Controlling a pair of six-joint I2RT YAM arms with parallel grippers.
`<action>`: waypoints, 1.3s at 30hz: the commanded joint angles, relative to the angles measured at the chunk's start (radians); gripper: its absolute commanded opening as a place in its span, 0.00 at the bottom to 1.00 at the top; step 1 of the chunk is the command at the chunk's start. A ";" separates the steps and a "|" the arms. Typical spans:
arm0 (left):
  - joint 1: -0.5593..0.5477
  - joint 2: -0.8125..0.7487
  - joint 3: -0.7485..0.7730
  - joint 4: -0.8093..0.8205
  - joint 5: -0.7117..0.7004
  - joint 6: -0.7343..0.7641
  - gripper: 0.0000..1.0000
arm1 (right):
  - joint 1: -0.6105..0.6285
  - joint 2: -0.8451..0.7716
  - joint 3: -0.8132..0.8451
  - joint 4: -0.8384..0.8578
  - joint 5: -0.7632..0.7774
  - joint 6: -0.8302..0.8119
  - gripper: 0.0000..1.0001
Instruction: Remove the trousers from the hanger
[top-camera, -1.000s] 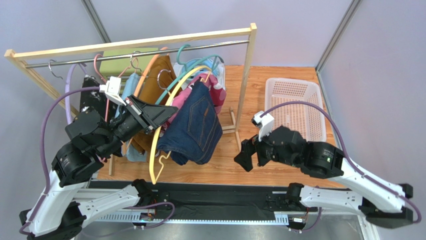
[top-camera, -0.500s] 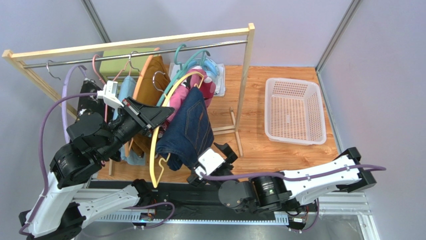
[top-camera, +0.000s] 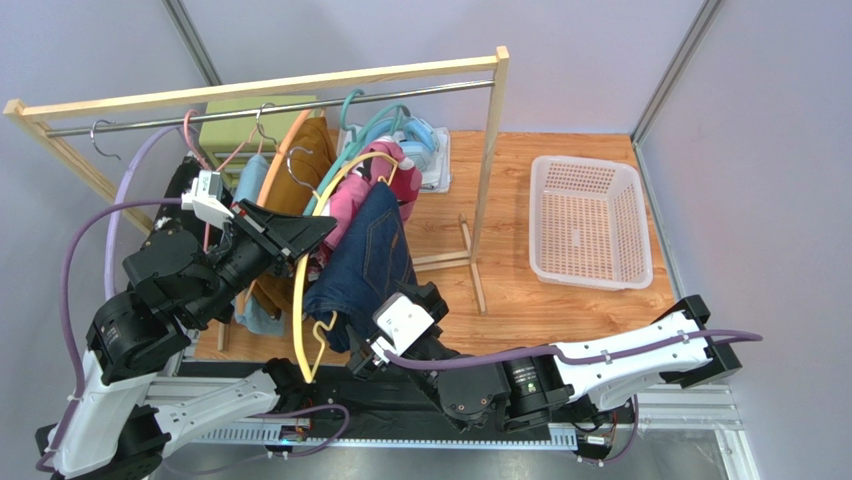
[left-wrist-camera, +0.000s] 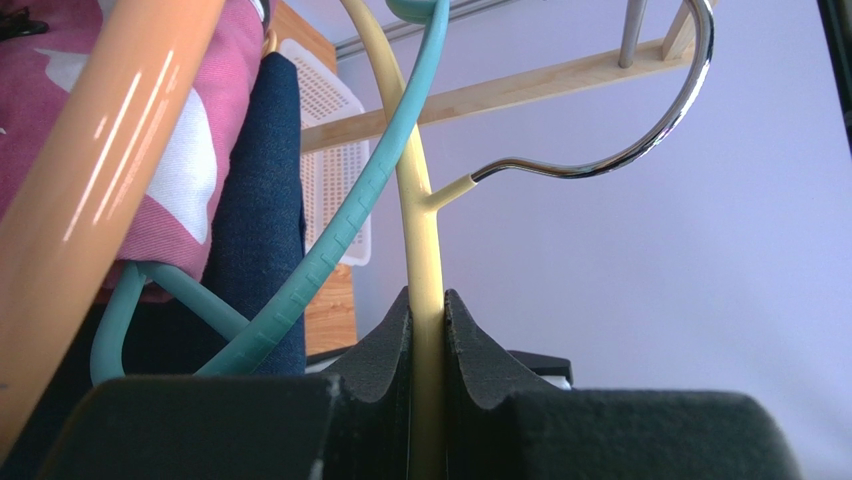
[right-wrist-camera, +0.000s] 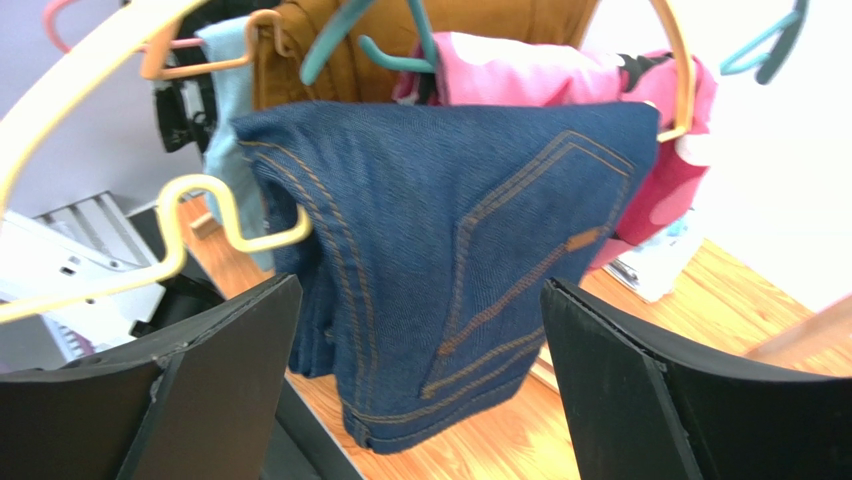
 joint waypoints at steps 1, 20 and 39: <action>0.006 -0.004 0.048 0.021 -0.066 -0.053 0.00 | -0.002 0.033 0.043 0.080 -0.027 0.011 0.93; 0.006 0.024 0.075 0.026 -0.019 -0.071 0.00 | -0.108 0.099 -0.022 0.182 -0.003 0.124 0.73; 0.006 0.062 0.091 0.033 0.020 -0.050 0.00 | -0.161 0.060 -0.126 0.251 0.108 0.153 0.43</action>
